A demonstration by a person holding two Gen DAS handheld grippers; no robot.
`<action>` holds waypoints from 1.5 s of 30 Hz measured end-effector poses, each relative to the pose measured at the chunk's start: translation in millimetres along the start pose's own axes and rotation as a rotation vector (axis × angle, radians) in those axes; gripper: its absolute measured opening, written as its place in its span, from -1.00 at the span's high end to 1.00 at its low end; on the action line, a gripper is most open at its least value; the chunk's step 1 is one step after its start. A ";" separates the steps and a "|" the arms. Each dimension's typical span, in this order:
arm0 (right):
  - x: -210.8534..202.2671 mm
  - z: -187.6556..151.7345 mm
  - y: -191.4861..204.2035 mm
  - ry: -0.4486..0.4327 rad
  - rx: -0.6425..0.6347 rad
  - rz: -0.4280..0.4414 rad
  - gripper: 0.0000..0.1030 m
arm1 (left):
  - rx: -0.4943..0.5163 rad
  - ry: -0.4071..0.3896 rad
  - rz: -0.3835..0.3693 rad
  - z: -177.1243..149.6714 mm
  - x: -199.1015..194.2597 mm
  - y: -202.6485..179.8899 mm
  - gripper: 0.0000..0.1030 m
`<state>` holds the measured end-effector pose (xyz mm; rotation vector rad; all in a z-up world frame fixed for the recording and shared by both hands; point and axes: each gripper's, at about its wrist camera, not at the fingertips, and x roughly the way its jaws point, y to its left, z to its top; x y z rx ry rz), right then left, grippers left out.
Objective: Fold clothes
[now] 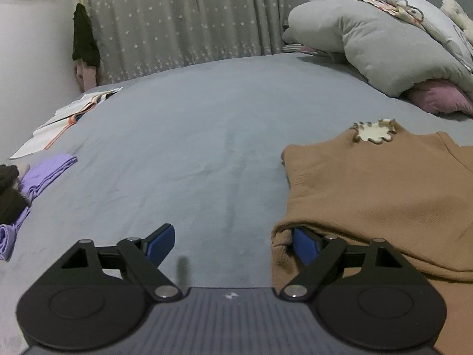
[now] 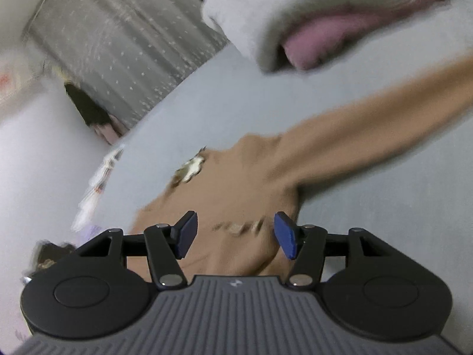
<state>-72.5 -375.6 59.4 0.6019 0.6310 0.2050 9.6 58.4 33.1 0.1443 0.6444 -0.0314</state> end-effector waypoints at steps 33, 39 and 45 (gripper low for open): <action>-40.7 27.4 13.8 0.158 -0.176 -0.139 -0.51 | 0.080 0.049 -0.238 20.3 -39.6 -80.3 -0.74; -61.5 31.7 15.6 0.094 -0.157 -0.085 -0.51 | 0.333 0.080 -0.152 7.2 -19.1 -177.1 -0.74; -60.5 34.9 18.8 0.059 -0.139 -0.073 -0.51 | 0.374 0.033 -0.365 -9.4 -57.1 -196.6 -0.74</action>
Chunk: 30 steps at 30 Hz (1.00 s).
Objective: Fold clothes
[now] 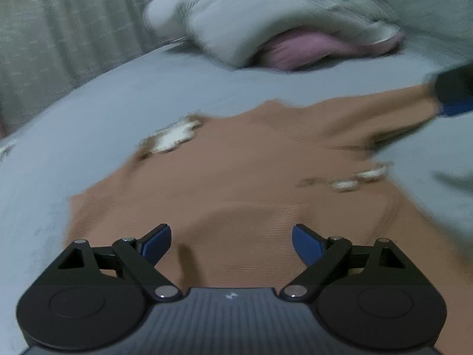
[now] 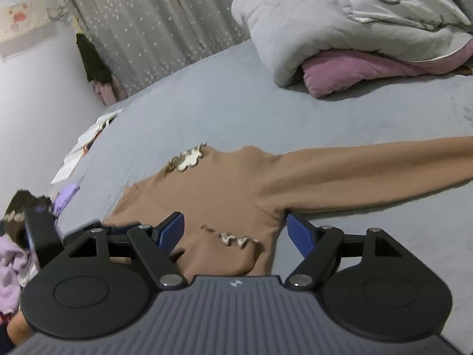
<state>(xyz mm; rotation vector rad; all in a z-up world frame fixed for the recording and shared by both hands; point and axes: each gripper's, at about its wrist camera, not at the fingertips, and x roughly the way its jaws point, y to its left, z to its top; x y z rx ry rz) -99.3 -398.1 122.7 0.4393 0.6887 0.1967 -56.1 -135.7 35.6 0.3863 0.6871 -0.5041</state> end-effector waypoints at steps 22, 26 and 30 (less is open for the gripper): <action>-23.8 6.0 -101.6 -0.124 0.497 0.104 -0.52 | -0.403 0.023 0.088 -24.8 -14.7 143.5 -0.76; -48.2 4.1 -176.8 -0.259 0.752 0.028 -0.52 | -0.451 0.149 0.152 -36.3 14.3 180.3 -0.77; -67.2 9.6 -245.0 -0.368 0.792 -0.176 -0.52 | -0.448 0.131 0.152 -43.4 13.7 182.0 -0.80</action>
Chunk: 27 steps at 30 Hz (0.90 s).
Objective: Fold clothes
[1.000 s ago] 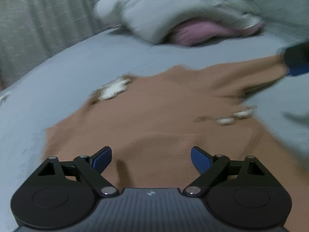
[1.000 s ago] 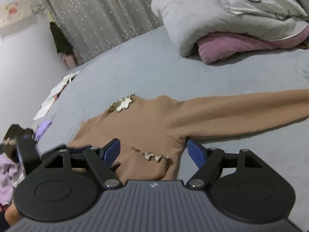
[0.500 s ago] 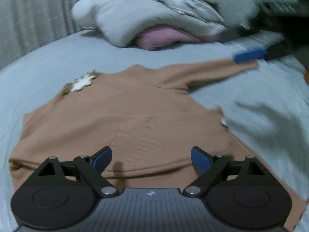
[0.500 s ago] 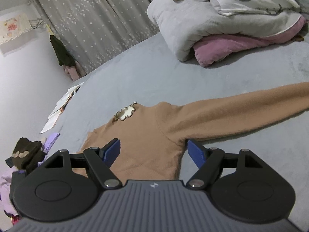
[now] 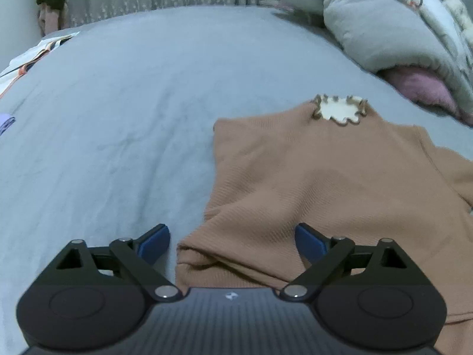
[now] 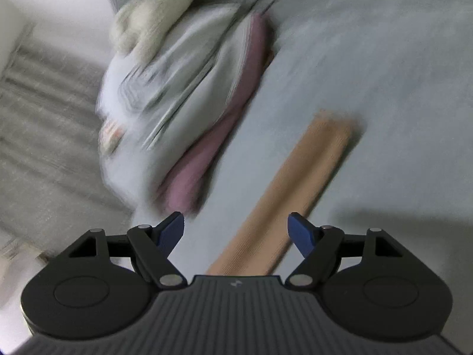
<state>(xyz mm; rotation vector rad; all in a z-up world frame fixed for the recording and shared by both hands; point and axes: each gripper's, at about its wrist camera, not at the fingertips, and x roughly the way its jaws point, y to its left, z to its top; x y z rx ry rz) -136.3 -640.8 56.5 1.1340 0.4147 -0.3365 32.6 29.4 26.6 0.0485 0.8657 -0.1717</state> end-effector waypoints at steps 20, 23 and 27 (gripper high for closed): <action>55.3 6.9 38.1 -0.113 -0.268 0.044 0.81 | -0.029 -0.079 -0.052 -16.1 -61.1 4.4 -0.80; 31.3 -9.2 86.9 -0.145 -0.400 0.138 0.83 | -0.016 -0.101 -0.052 -23.6 -78.8 8.6 -0.80; 8.2 -57.5 152.8 -0.073 -0.561 0.305 0.83 | -0.052 -0.119 -0.068 -33.5 -95.7 25.6 -0.81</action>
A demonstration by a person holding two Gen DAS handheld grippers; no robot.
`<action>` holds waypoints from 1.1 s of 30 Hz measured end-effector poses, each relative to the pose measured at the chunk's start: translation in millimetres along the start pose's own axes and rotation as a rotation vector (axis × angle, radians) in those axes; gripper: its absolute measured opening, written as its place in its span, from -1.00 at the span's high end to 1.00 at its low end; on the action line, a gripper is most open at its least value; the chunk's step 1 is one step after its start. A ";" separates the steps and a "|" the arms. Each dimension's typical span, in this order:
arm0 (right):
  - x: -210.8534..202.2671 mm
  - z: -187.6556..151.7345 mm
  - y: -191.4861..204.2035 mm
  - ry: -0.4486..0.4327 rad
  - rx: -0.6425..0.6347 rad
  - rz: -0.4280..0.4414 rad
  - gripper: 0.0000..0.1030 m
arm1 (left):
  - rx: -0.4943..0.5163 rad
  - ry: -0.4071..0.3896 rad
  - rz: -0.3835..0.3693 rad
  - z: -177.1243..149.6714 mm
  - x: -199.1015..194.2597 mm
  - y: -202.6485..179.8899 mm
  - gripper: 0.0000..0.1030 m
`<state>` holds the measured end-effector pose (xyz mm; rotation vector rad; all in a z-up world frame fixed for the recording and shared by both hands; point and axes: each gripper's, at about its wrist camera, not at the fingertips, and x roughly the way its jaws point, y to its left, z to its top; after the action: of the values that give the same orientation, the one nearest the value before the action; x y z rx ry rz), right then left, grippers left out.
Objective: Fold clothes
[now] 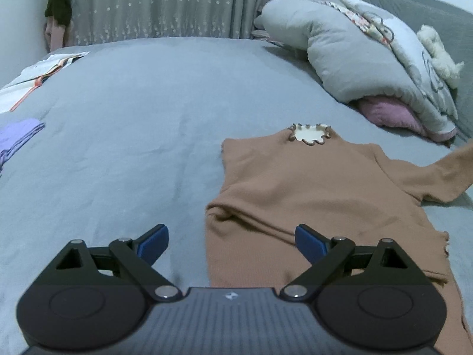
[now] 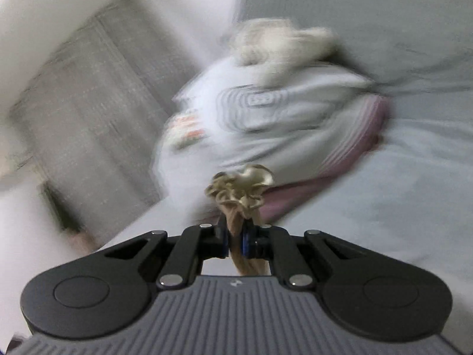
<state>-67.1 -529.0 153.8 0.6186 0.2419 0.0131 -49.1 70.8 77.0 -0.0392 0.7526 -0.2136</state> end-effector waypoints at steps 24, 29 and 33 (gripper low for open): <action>12.3 -269.9 279.7 0.488 -0.613 0.485 0.82 | -0.330 0.110 -0.183 -30.8 -1.4 67.8 -0.81; 14.1 -279.0 271.8 0.522 -0.547 0.483 0.64 | -0.321 0.119 -0.193 -33.3 0.5 64.7 -0.81; 3.8 -285.1 279.1 0.608 -0.535 0.583 -0.13 | -0.324 0.128 -0.199 -33.9 2.3 66.9 -0.81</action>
<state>-111.8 -137.9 89.1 0.1162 0.6129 0.8132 -58.6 137.2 43.1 -0.4127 0.9064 -0.2840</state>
